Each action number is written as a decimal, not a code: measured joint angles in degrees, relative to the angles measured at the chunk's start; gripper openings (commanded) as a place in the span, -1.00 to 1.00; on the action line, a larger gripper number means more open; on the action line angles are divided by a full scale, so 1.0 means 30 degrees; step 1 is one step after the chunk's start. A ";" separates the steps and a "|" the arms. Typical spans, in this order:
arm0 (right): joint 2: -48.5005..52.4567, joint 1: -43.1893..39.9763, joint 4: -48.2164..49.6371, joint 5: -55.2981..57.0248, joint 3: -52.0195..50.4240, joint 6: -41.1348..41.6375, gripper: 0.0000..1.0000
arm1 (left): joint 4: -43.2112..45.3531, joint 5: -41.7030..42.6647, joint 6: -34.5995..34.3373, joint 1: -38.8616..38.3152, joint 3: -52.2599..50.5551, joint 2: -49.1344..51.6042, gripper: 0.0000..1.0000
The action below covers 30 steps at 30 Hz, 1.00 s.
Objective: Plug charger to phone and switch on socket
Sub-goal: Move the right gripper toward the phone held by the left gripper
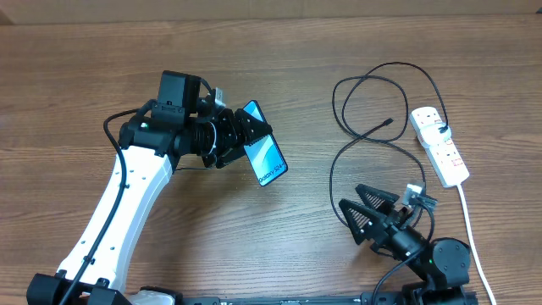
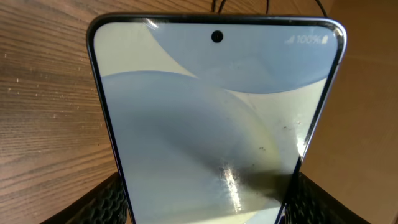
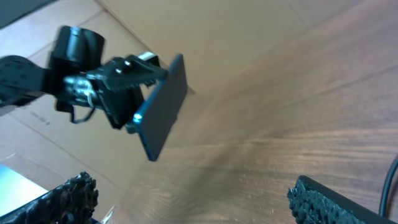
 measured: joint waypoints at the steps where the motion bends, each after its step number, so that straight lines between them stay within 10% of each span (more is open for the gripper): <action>1: 0.0393 0.0459 -0.0015 0.0357 0.0000 -0.0022 0.97 | 0.0000 0.0000 -0.0131 0.0000 0.0000 0.0000 -0.65; 11: 0.6630 0.6776 0.0874 0.4634 0.2448 -0.1268 0.99 | -0.0007 0.0160 -0.0692 0.0000 0.0000 0.0000 -0.65; 30: 1.9679 1.4426 1.5868 1.5453 0.3461 -0.2040 0.90 | -0.0007 0.0350 -0.1035 0.0000 0.0000 0.0000 -0.65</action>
